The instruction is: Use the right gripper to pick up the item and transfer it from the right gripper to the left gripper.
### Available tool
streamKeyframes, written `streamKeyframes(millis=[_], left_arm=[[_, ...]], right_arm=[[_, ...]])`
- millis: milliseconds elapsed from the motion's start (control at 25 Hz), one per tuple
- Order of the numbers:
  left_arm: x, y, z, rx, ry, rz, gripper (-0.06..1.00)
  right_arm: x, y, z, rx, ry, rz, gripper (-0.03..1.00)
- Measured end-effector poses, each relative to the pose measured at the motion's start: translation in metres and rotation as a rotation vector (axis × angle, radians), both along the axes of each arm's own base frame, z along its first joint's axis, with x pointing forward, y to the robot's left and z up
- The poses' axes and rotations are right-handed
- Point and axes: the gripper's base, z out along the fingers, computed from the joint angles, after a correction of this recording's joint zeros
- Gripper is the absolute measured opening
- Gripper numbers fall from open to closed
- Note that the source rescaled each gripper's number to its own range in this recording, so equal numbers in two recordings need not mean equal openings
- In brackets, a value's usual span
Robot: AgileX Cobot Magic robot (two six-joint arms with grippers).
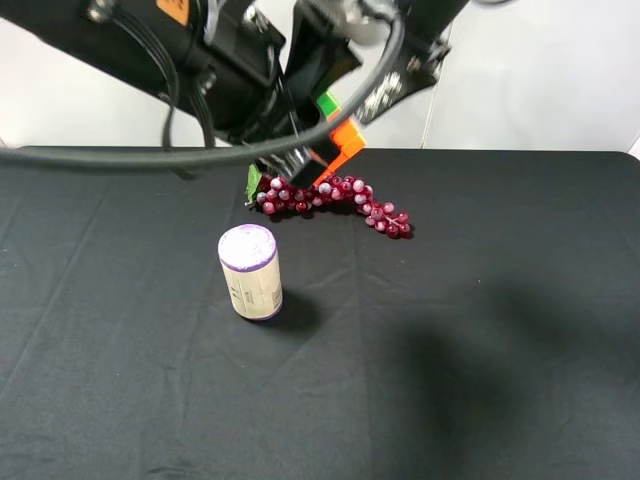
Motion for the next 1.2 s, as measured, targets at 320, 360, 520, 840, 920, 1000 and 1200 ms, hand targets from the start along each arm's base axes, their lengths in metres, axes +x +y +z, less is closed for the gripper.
streamKeyframes(millis=[320, 360, 520, 840, 920, 1000, 1200], left_arm=[[-0.011, 0.014, 0.014, 0.014, 0.01, 0.007, 0.0], [-0.012, 0.016, 0.015, 0.016, 0.012, 0.008, 0.0], [-0.014, 0.019, 0.013, 0.051, 0.039, 0.013, 0.0], [-0.018, 0.025, 0.008, 0.131, 0.1, 0.022, 0.0], [-0.019, 0.027, 0.007, 0.147, 0.113, 0.024, 0.0], [-0.022, 0.03, 0.01, 0.152, 0.116, 0.026, 0.0], [-0.032, 0.043, 0.027, 0.117, 0.089, 0.029, 0.0]], right_arm=[[0.015, -0.017, 0.022, 0.038, -0.091, -0.071, 1.0], [0.015, -0.017, 0.022, 0.038, -0.091, -0.071, 1.0], [0.015, -0.017, 0.022, 0.038, -0.091, -0.071, 1.0], [0.016, -0.02, 0.023, 0.007, -0.114, -0.074, 1.0], [0.014, -0.023, 0.026, -0.009, -0.136, -0.077, 1.0], [0.011, -0.028, 0.031, -0.037, -0.169, -0.086, 1.0], [0.003, -0.043, 0.046, -0.106, -0.248, -0.139, 1.0]])
